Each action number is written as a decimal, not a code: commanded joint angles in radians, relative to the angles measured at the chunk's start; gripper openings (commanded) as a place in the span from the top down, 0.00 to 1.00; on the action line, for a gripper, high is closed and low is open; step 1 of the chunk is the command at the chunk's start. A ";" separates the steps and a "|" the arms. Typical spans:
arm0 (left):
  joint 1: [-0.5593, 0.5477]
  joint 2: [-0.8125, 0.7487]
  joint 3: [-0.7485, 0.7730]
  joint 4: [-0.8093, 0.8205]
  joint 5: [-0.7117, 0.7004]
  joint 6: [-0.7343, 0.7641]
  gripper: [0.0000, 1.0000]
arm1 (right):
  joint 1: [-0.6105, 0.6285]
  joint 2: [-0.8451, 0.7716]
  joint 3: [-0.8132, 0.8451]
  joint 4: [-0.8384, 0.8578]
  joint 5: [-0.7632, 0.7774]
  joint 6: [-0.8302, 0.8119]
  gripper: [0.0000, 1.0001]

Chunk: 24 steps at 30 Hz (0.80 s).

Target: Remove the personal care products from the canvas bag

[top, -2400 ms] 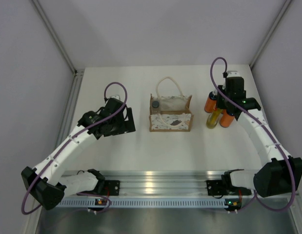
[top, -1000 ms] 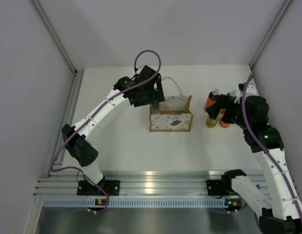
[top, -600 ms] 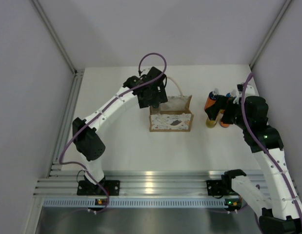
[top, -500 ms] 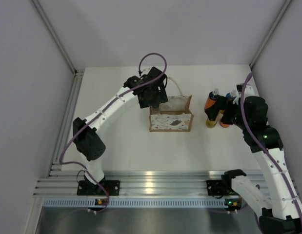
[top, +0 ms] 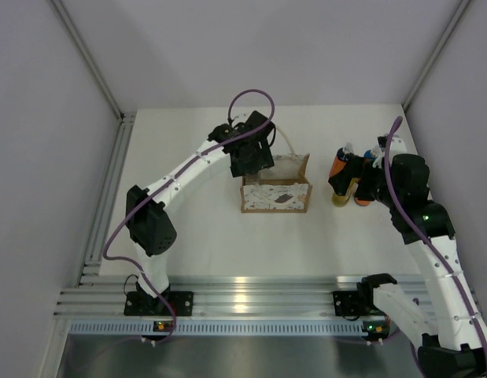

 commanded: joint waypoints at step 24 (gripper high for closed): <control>-0.038 0.049 -0.007 0.010 -0.110 0.050 0.25 | 0.006 -0.001 0.011 0.006 -0.029 -0.011 0.01</control>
